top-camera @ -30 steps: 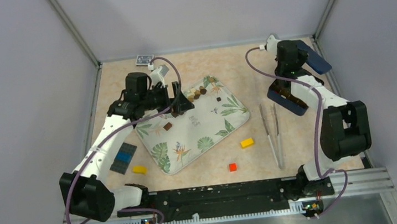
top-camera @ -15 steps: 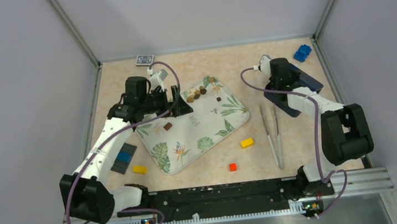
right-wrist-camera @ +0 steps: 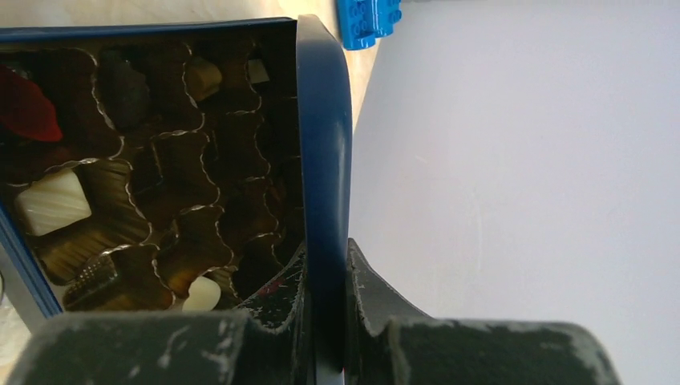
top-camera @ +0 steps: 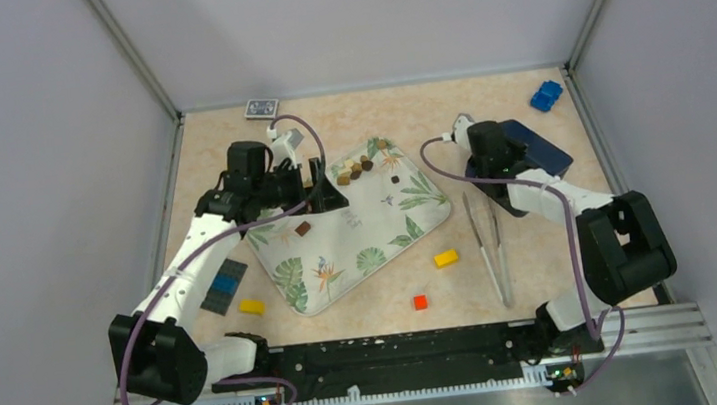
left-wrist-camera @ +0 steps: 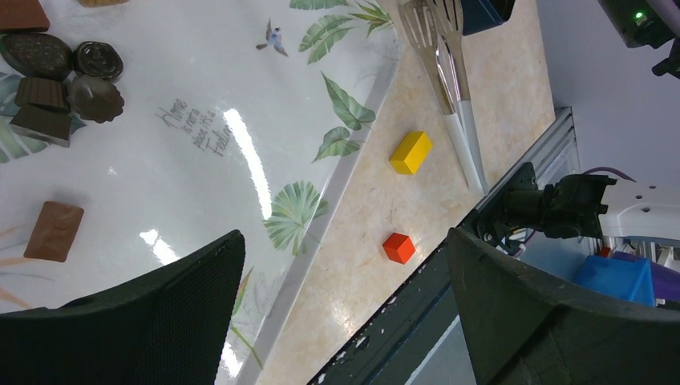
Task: Pack the chocolate
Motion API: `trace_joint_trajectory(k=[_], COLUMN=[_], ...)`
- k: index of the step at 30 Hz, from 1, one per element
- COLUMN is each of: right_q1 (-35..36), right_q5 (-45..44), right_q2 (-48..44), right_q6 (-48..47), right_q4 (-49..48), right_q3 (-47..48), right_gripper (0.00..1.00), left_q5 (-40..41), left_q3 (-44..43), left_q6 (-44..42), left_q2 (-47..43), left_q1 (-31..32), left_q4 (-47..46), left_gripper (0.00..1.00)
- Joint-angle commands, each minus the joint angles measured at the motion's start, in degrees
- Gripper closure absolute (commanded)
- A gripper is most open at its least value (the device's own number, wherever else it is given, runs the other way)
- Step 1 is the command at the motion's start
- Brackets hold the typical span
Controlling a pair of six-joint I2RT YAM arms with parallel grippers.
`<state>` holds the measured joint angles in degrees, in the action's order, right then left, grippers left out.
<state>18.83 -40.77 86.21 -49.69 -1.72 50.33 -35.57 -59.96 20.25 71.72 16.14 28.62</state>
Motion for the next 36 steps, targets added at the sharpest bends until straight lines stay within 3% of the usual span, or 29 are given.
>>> trace_joint_trajectory(k=[1,4,16,18,19,20,21,36], right_q1=[3.4,5.4,10.5,10.7,10.8,10.8,10.8,9.7], right_q5=[-0.5,-2.0,-2.0,-0.7,-0.2,0.7,1.1,6.2], right_q2=[-1.1,0.2,6.4,6.8,6.9,6.9,6.9,-0.9], right_q6=[5.0,6.8,16.2,17.9,18.8,19.7,20.2,27.7], right_q4=[1.3,1.5,8.6,10.3,11.0,12.0,12.5,16.8], right_q3=[-1.5,-2.1,3.6,4.8,5.4,6.0,6.5,12.8], right_gripper=[1.0,1.0,0.71,0.55,0.53,0.24,0.17,0.1], left_q5=[-2.2,-4.6,-6.8,-6.4,-6.3,-6.3,-6.4,-7.2], left_q3=[0.8,1.4,1.2,1.2,1.1,1.0,1.0,-1.9], left_q6=[0.1,-0.6,0.3,0.2,0.2,0.1,0.2,6.5], left_q2=[-0.9,-0.4,0.1,0.2,0.3,0.5,0.5,4.2], left_q1=[-0.3,-0.3,-0.3,-0.3,-0.3,-0.3,-0.3,1.2], left_q4=[-2.3,-2.6,-1.7,-1.9,-1.8,-1.7,-1.6,-7.8], left_gripper=[0.01,0.01,0.01,0.01,0.01,0.01,0.01,0.01])
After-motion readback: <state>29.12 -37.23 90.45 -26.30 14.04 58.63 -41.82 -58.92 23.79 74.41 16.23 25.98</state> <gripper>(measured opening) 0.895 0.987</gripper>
